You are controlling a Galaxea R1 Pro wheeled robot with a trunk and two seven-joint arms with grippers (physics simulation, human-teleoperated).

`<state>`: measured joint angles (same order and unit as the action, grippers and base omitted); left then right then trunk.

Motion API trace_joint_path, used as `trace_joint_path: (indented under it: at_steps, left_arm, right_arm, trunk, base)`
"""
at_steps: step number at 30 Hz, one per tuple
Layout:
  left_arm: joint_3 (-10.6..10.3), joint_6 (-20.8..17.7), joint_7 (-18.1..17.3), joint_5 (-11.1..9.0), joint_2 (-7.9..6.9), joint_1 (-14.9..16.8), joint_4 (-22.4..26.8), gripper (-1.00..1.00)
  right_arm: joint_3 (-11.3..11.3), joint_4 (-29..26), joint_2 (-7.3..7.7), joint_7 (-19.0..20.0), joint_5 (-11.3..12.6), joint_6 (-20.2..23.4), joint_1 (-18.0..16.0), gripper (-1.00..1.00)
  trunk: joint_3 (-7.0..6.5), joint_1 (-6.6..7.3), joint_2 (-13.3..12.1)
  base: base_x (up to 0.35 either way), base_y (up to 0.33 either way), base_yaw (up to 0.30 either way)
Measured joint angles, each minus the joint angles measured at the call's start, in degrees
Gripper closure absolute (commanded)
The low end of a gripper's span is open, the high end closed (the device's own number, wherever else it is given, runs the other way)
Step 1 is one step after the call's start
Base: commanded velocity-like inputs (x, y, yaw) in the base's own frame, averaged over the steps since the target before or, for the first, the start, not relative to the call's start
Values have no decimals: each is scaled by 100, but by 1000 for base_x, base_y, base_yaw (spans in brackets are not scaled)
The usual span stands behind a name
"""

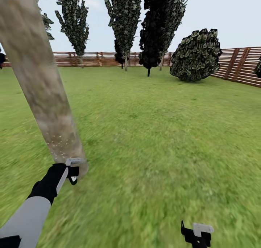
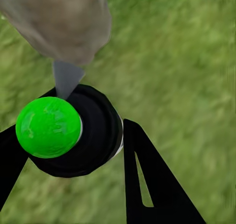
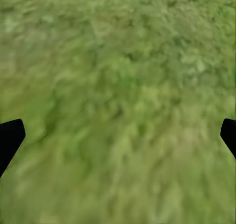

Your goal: In the garden, pick up the pesticide atomizer on the floor and spray pesticide onto both trees until each tree trunk is fully covered.

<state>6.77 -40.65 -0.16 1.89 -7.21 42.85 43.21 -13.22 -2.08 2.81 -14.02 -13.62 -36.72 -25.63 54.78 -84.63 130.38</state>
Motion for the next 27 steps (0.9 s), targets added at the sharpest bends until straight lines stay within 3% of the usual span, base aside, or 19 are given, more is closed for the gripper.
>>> trace_joint_path:
  at_steps: [7, 13, 17, 19, 27]
  left_arm:
    - [79, 7, 0, -2, -11, -9, -3, 100]
    - [93, 13, 38, 1, -12, -8, -6, 100]
    - [413, 29, 39, 26, -17, -9, -5, 100]
    - [460, 32, 36, 24, -14, -9, -4, 100]
    - [459, 39, 26, 34, 13, -9, -3, 100]
  right_arm:
    - [0, 0, 0, 0, -1, 0, 0, -100]
    - [0, -1, 1, -1, 0, -1, 1, -100]
    - [1, -1, -1, -1, -2, -1, 0, -100]
    - [0, 0, 0, -1, -1, -1, 0, -100]
    - [0, 6, -9, 0, -5, 0, 0, -100]
  trunk:
    - [0, -1, 0]
    - [0, -3, 0]
    - [0, -3, 0]
    - [0, -3, 0]
    - [0, 0, 0]
  base:
    - [224, -199, 267]
    - [42, -269, 32]
    - [2, -277, 80]
    - [37, -277, 224]
    - [193, -218, 272]
